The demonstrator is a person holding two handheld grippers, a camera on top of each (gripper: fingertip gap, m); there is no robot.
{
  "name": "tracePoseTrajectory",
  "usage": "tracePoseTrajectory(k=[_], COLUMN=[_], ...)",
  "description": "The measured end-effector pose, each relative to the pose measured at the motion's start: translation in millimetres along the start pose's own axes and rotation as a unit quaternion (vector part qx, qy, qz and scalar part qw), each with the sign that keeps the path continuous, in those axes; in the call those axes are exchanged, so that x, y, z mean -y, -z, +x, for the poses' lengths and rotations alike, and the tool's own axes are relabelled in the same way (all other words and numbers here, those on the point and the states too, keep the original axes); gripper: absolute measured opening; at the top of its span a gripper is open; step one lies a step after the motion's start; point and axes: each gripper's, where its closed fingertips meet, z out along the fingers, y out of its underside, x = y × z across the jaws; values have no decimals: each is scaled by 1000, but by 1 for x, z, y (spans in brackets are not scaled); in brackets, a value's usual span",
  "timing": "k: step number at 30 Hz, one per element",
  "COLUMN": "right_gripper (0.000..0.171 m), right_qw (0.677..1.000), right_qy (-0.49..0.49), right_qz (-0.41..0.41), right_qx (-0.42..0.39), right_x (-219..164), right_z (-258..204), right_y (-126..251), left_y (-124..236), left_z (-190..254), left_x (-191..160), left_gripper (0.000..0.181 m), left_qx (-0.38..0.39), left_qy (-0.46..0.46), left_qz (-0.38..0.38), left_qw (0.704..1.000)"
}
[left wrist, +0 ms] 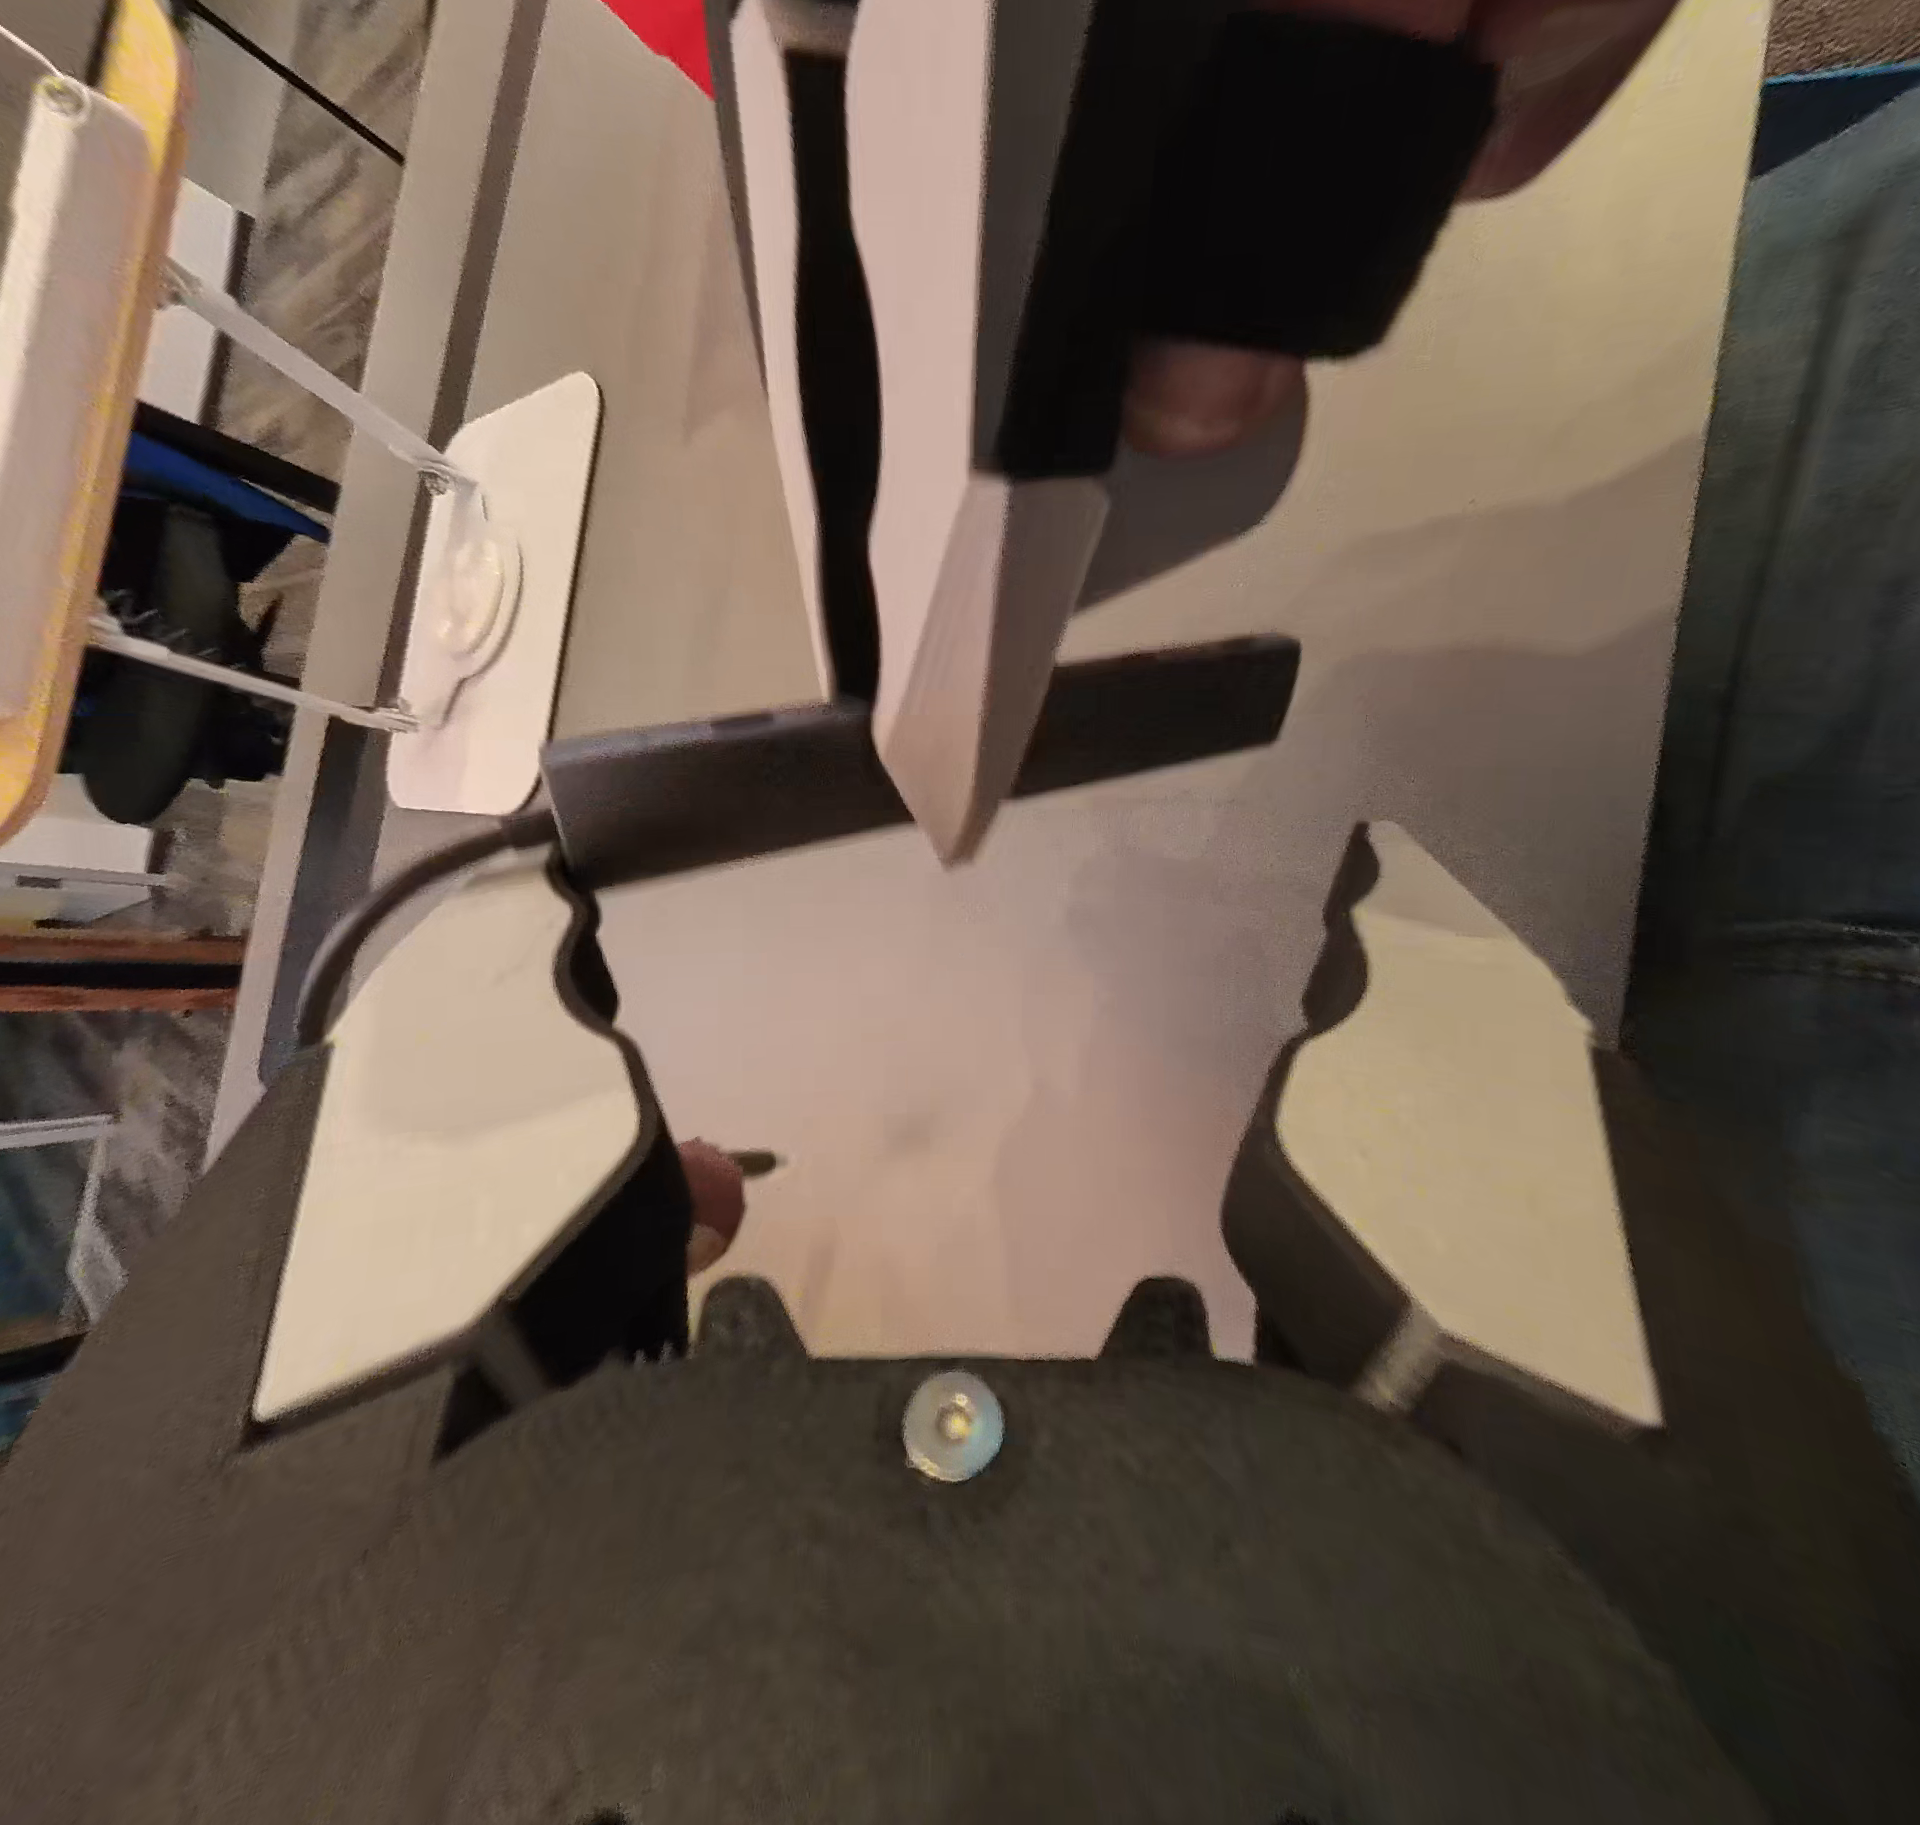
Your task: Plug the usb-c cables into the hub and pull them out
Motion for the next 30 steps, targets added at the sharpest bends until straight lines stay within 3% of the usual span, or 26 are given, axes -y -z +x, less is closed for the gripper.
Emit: tracePoseTrajectory(k=[6, 11, 14, 17, 24, 30], right_gripper=[7, 6, 7, 7, 7, 7], right_qw=[996, 966, 916, 860, 788, 782], right_qy=[23, 115, 210, 275, 324, 360], right_qz=[62, 91, 17, -113, -374, -429], right_qx=[-63, -211, -340, -415, -367, -273], right_x=[40, 80, 81, 56, -39, -80], right_z=[35, 90, 136, 181, 253, 277], right_y=[70, 191, 266, 320, 335, 288], left_y=[17, 11, 4, -2, -9, -14], left_z=[-22, -18, -11, -7, 0, 5], left_x=[-2, -17, -19, -22, -26, -27], left_gripper=[121, 117, 115, 113, 111, 111], left_qx=[30, 28, 16, 9, -4, -14], left_qy=[28, 25, 25, 27, 31, 31], left_qz=[4, -10, -9, -14, -22, -28], left_qw=[999, 999, 1000, 1000, 999, 999])
